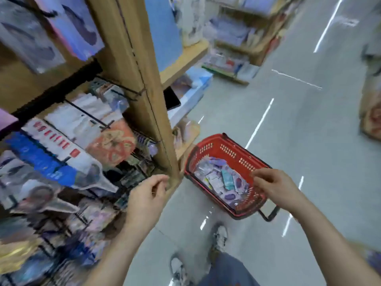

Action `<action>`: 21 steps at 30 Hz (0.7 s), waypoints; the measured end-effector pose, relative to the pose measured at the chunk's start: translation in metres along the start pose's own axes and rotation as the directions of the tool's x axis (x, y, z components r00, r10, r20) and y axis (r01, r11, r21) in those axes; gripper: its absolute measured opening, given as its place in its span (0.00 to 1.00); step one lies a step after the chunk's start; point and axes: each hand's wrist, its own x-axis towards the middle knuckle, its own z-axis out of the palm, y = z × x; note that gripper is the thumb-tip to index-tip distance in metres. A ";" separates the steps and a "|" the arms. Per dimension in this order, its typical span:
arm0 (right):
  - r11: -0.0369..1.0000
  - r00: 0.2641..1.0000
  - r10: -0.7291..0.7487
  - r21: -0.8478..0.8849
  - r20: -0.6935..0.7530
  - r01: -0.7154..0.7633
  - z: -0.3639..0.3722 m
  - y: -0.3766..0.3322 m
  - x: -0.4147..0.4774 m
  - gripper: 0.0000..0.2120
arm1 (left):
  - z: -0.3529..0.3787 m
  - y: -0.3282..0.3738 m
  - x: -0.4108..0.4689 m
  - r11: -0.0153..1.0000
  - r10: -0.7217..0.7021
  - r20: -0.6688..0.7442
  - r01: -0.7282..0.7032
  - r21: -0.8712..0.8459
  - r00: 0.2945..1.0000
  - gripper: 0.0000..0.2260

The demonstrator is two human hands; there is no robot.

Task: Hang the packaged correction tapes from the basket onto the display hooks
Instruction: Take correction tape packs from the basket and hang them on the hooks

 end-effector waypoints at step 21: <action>0.877 0.895 0.437 0.262 -0.091 -0.402 0.043 0.301 0.229 0.14 | 0.415 -0.070 0.152 0.951 -0.198 0.578 0.012 0.309 0.792 0.11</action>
